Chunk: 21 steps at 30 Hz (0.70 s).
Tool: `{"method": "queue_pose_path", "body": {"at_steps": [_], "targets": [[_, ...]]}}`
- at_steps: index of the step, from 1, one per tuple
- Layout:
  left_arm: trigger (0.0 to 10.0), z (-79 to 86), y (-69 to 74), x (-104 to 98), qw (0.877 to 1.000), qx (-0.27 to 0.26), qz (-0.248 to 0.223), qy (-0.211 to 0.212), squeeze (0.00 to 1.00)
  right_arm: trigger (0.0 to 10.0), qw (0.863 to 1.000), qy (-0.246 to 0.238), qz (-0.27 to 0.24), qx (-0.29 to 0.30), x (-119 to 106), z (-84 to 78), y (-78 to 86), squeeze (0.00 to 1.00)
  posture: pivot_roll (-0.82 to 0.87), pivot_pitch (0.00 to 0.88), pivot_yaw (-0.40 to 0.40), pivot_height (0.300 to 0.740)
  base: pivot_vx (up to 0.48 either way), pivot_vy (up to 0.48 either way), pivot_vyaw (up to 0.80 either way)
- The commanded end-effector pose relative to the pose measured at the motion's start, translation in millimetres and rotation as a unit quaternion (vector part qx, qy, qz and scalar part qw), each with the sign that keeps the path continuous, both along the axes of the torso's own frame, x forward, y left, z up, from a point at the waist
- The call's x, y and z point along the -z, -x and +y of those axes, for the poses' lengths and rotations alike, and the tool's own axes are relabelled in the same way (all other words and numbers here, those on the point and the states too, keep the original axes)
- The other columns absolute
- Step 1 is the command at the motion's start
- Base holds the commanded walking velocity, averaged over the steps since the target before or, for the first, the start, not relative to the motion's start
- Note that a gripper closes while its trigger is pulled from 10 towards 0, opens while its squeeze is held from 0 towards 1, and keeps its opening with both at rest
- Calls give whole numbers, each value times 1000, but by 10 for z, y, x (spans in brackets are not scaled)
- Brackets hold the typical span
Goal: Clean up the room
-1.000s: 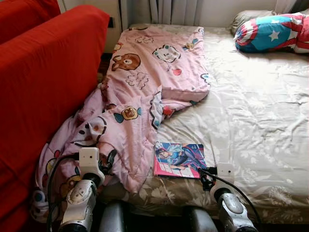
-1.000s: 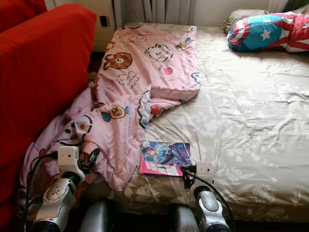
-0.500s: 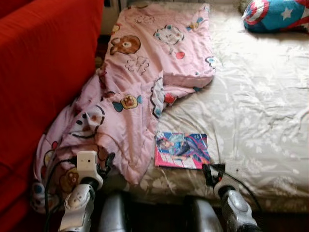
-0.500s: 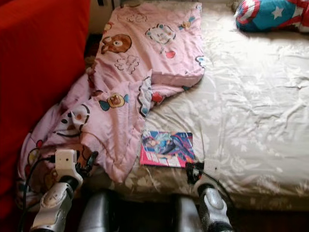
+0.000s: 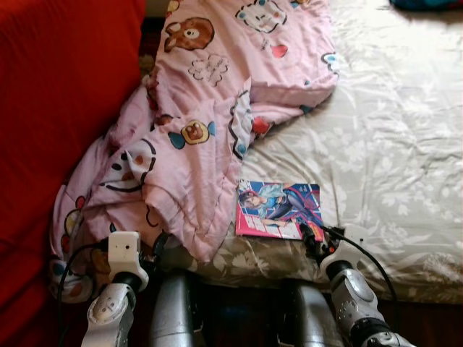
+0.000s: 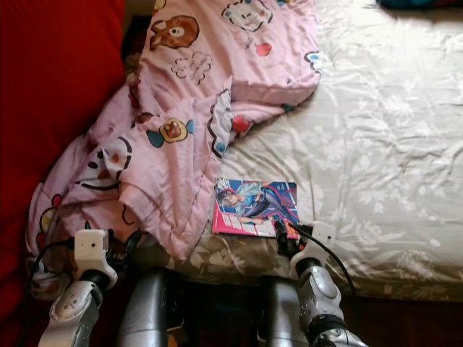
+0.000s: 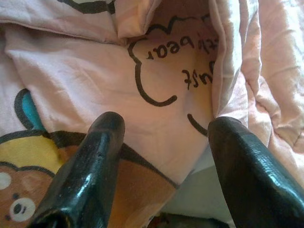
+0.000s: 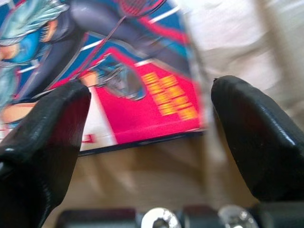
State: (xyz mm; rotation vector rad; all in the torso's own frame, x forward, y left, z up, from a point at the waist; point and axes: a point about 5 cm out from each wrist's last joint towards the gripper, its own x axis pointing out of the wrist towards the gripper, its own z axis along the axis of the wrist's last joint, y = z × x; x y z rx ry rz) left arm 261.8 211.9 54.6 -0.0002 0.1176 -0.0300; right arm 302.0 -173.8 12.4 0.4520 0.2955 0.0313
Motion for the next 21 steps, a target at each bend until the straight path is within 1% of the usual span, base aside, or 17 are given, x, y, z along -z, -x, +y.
{"method": "queue_pose_path", "body": {"at_steps": [1, 5, 9, 10, 12, 13, 14, 16, 17, 21], "targets": [[10000, 46, 76, 43, 1000, 0, 18, -7, 0, 10000, 999, -33, 19, -12, 106, 56, 91, 0, 140, 355, 31, 589, 0, 0, 0], [10000, 54, 93, 31, 1000, 1, 20, -10, 0, 10000, 998, -52, 6, -37, 93, 120, 90, 0, 141, 358, 38, 589, 0, 0, 0], [10000, 43, 107, 30, 1000, 4, 23, -12, 0, 10000, 996, -73, 7, -41, 103, 136, 100, 0, 141, 359, 43, 589, 0, 0, 0], [10000, 37, 115, 26, 1000, 6, 24, -13, 0, 10000, 995, -88, 9, -41, 114, 133, 111, 0, 151, 362, 45, 589, 0, 0, 0], [10000, 37, 140, 6, 999, 10, 26, -17, 0, 10000, 987, -156, 21, -25, 174, 115, 169, 0, 165, 369, 50, 589, 0, 0, 0], [10000, 40, 147, 1, 999, 10, 26, -19, 0, 10000, 985, -169, 22, -21, 185, 112, 180, 0, 169, 371, 51, 589, 0, 0, 0], [10000, 40, 147, 1, 999, 10, 26, -19, 0, 10000, 985, -169, 22, -21, 185, 112, 180, 0, 169, 371, 51, 589, 0, 0, 0], [10000, 45, 165, -9, 999, 11, 27, -21, 0, 10000, 978, -207, 24, -11, 209, 104, 209, 0, 179, 374, 53, 589, 0, 0, 0], [10000, 52, 184, -15, 999, 12, 28, -23, 0, 10000, 972, -233, 26, -1, 232, 96, 234, 0, 192, 380, 59, 589, 0, 0, 0], [10000, 60, 216, -15, 999, 13, 32, -27, 0, 10000, 965, -260, 30, 11, 255, 94, 258, 0, 203, 384, 65, 589, 0, 0, 0]]}}
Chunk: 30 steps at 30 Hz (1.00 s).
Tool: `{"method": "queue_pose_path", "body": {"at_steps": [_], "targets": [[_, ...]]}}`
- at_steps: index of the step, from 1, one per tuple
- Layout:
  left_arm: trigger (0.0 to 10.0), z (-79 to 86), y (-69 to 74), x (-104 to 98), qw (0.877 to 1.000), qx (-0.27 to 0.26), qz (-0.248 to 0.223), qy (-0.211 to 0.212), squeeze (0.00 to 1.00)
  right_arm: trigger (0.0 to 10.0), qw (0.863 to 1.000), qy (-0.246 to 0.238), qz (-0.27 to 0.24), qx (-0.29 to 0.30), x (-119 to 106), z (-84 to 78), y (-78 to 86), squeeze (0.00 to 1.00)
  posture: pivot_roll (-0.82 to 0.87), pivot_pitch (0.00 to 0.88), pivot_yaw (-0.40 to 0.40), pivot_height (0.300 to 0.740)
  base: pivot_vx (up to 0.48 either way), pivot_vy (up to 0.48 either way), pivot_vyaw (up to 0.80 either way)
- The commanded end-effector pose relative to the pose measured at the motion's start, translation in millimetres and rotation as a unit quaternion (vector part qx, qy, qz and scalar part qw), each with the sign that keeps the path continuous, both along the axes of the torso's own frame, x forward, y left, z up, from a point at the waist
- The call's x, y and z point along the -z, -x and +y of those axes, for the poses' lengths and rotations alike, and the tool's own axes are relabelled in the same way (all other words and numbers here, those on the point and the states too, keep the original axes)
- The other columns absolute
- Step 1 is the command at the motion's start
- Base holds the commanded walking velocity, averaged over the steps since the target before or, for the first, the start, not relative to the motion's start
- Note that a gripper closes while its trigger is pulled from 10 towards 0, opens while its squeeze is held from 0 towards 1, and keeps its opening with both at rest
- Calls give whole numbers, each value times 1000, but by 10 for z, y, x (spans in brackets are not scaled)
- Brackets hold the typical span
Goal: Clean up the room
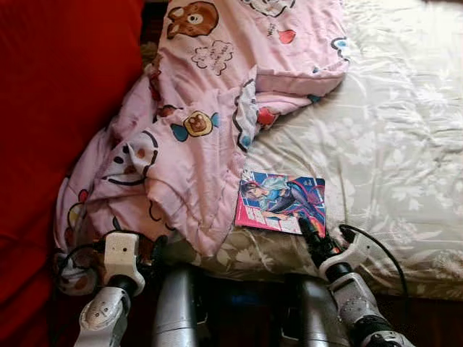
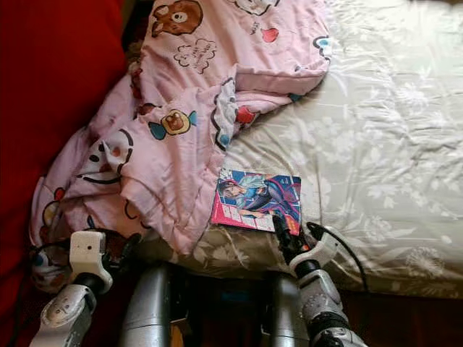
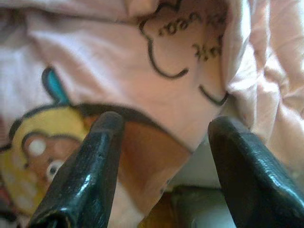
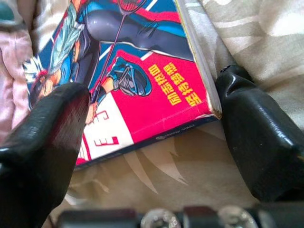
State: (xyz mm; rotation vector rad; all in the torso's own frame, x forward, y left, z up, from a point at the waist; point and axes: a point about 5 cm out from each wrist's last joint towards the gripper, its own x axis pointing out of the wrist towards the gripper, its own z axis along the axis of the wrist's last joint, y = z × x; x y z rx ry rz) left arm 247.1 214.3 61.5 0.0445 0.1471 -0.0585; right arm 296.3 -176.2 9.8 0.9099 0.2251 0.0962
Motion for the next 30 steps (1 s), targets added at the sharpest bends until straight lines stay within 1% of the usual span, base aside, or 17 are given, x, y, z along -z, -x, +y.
{"method": "queue_pose_path", "body": {"at_steps": [1, 3, 4, 9, 14, 16, 21, 23, 25, 29, 30], "targets": [[10000, 38, 76, 53, 1000, -2, 18, -6, 0, 10000, 998, -39, 58, -10, 233, 118, 204, 0, 204, 385, 66, 589, 0, 0, 0], [10000, 35, 90, 45, 1000, 0, 21, -9, 0, 10000, 996, -67, 50, -11, 214, 135, 191, 0, 210, 387, 70, 589, 0, 0, 0], [10000, 35, 90, 45, 1000, 0, 21, -9, 0, 10000, 996, -67, 50, -11, 214, 135, 191, 0, 210, 387, 70, 589, 0, 0, 0], [10000, 50, 99, 29, 1000, 3, 25, -16, 0, 10000, 992, -117, 38, -15, 157, 201, 132, 0, 223, 384, 79, 589, 0, 0, 0], [10000, 59, 101, 4, 1000, 5, 23, -19, 0, 10000, 991, -123, 38, -35, 136, 271, 108, 0, 232, 382, 81, 589, 0, 0, 0], [10000, 65, 106, 0, 1000, 5, 24, -20, 0, 10000, 989, -140, 31, -44, 116, 306, 96, 0, 233, 382, 82, 589, 0, 0, 0], [10000, 53, 115, -6, 999, 7, 26, -22, 0, 10000, 988, -139, 37, -62, 126, 365, 107, 0, 235, 382, 83, 589, 0, 0, 0], [10000, 54, 120, -12, 999, 8, 26, -23, 0, 10000, 987, -140, 41, -60, 133, 375, 111, 0, 244, 386, 85, 589, 0, 0, 0], [10000, 59, 136, -6, 999, 10, 29, -24, 0, 10000, 984, -164, 40, -51, 130, 387, 110, 0, 247, 388, 86, 589, 0, 0, 0], [10000, 65, 153, -10, 999, 9, 30, -26, 0, 10000, 982, -179, 43, -34, 125, 387, 96, 0, 263, 387, 89, 589, 0, 0, 0], [10000, 68, 161, -16, 999, 9, 31, -26, 0, 10000, 981, -190, 39, -27, 106, 390, 76, 0, 267, 388, 90, 589, 0, 0, 0]]}}
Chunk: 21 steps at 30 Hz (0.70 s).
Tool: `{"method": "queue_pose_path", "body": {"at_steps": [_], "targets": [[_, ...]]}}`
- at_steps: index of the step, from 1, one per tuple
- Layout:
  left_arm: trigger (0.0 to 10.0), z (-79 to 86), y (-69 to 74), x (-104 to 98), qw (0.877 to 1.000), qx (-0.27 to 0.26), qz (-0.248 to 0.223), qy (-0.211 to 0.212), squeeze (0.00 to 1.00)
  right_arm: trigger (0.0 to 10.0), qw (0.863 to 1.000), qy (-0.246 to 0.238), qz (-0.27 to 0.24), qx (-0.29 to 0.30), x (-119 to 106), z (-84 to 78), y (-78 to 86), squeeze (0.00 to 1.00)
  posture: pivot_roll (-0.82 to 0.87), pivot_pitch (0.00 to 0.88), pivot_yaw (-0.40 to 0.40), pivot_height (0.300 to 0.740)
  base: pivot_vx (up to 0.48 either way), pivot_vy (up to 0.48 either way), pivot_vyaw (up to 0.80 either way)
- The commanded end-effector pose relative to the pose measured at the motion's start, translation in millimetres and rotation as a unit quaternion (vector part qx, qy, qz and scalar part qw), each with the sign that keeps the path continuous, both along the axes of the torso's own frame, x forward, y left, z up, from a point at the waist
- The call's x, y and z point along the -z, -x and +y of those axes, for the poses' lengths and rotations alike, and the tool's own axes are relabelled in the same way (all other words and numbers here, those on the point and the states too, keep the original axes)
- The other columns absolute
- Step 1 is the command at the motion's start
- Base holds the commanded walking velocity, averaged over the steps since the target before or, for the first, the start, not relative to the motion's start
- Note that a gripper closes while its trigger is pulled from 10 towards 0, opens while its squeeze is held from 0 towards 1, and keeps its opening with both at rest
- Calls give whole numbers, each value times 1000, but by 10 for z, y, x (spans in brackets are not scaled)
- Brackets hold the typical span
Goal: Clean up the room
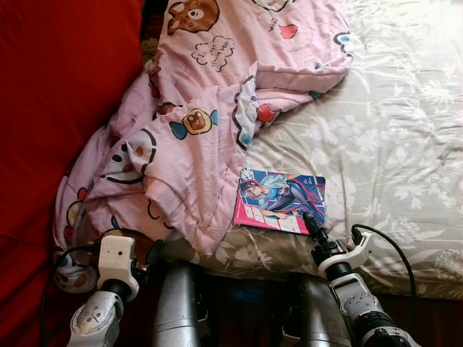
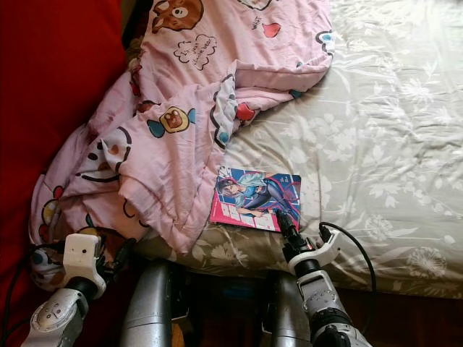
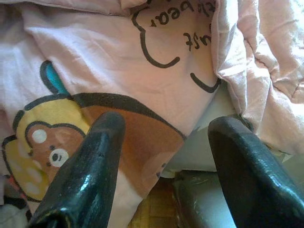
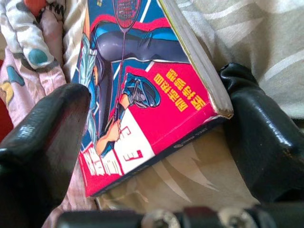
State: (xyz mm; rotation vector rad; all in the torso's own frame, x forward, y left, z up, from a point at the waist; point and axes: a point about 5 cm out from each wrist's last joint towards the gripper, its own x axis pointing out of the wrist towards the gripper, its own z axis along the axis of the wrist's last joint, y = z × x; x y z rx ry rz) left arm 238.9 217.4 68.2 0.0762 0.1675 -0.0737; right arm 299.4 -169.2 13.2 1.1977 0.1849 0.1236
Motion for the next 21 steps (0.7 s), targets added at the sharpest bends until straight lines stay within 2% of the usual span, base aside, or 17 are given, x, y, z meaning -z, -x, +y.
{"method": "queue_pose_path", "body": {"at_steps": [1, 12, 13, 15, 16, 21], "targets": [[10000, 46, 92, 49, 1000, 0, 21, -12, 0, 10000, 997, -64, 36, -39, 110, 338, 82, 0, 268, 387, 90, 589, 0, 0, 0], [10000, 67, 143, 51, 999, 3, 27, -19, 0, 10000, 995, -86, 20, -52, 46, 460, 31, 0, 286, 394, 98, 589, 0, 0, 0], [10000, 71, 153, 54, 999, 3, 28, -20, 0, 8196, 995, -86, 21, -52, 55, 464, 41, 0, 291, 395, 99, 589, 0, 0, 0], [10000, 72, 157, 56, 999, 3, 29, -20, 0, 8196, 995, -86, 21, -53, 58, 465, 44, 0, 291, 395, 99, 589, 0, 0, 0], [10000, 72, 165, 64, 999, 4, 32, -20, 0, 0, 995, -88, 17, -51, 58, 454, 48, 0, 291, 395, 99, 589, 0, 0, 0], [10000, 60, 165, 87, 999, 7, 37, -20, 0, 0, 995, -86, 18, -47, 75, 427, 66, 0, 285, 384, 103, 589, 0, 0, 0]]}}
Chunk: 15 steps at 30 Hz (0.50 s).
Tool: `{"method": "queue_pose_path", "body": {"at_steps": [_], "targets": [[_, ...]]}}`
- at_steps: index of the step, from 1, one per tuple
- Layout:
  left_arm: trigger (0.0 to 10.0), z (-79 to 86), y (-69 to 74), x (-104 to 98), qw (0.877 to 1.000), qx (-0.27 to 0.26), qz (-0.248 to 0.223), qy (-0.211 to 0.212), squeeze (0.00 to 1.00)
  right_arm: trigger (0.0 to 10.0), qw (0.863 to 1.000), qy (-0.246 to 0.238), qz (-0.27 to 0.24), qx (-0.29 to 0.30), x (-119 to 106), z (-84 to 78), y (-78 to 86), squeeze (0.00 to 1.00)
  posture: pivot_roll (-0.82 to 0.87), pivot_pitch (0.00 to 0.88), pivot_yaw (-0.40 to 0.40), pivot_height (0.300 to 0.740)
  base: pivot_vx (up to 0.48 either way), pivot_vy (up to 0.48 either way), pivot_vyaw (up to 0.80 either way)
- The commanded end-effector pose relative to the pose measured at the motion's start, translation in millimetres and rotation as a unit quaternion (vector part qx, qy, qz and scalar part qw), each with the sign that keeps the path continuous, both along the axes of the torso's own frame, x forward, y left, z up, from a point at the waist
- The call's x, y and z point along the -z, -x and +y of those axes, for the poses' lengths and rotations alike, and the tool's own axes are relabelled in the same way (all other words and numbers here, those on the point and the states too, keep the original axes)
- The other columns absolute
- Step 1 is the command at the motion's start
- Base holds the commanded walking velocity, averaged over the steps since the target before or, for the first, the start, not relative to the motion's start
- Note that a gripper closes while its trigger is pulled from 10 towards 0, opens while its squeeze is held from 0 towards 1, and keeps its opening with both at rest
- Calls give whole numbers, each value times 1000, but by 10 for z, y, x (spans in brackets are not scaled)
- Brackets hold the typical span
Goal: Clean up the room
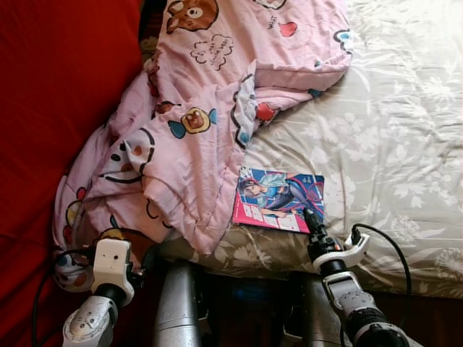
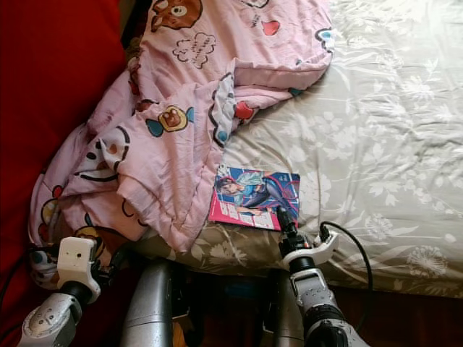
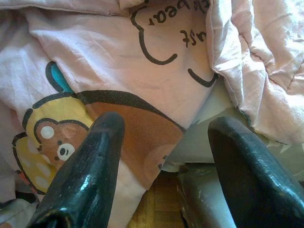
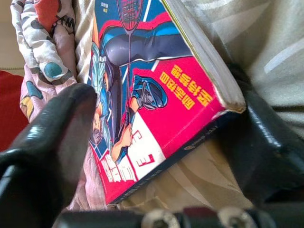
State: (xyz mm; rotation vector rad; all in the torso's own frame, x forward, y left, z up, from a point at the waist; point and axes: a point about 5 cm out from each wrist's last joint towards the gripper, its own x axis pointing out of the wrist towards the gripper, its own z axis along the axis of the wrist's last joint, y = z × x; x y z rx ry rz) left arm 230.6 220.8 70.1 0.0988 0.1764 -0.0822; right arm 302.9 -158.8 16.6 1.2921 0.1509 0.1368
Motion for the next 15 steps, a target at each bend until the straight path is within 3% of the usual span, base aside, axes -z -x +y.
{"method": "queue_pose_path", "body": {"at_steps": [1, 6, 15], "targets": [[10000, 18, 74, 110, 999, 3, 33, -8, 0, 0, 997, -36, 27, -54, 117, 308, 109, 0, 284, 378, 103, 589, 0, 0, 0], [10000, 9, 57, 117, 999, 6, 33, -7, 0, 0, 998, -30, 30, -48, 133, 267, 121, 0, 281, 374, 102, 589, 0, 0, 0], [10000, -2, 44, 139, 999, 7, 35, -5, 0, 0, 999, -30, -16, -35, -2, 177, 14, 0, 272, 356, 101, 589, 0, 0, 0]]}}
